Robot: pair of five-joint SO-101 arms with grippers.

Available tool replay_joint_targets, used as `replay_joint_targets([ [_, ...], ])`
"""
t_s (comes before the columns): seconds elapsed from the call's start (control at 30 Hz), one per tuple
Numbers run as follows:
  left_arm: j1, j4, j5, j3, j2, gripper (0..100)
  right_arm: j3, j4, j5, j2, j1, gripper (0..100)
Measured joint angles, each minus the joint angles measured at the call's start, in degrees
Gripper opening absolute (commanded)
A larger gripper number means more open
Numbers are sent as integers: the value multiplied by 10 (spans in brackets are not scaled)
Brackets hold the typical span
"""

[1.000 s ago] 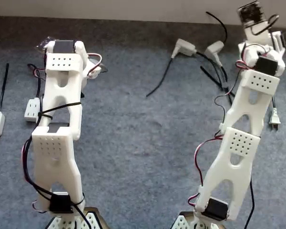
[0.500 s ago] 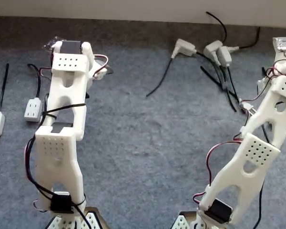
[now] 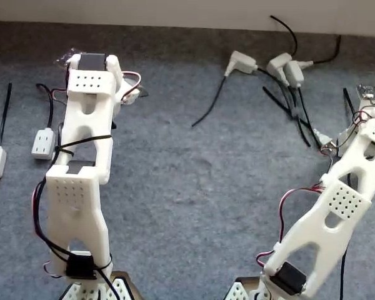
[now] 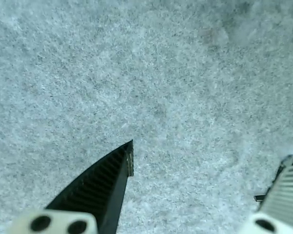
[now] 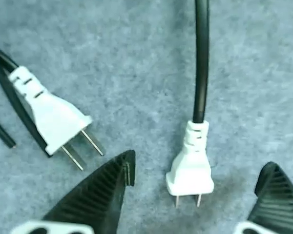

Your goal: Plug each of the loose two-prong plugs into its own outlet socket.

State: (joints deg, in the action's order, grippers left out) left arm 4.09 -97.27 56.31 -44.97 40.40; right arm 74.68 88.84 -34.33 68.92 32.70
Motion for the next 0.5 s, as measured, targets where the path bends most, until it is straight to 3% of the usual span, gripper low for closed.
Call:
replay_joint_targets([
  [0.23, 0, 0, 0, 0, 0, 428, 0, -3, -1, 3, 0, 60],
  [0.5, 0, 0, 0, 0, 0, 428, 13, -7, 18, 4, 15, 33],
])
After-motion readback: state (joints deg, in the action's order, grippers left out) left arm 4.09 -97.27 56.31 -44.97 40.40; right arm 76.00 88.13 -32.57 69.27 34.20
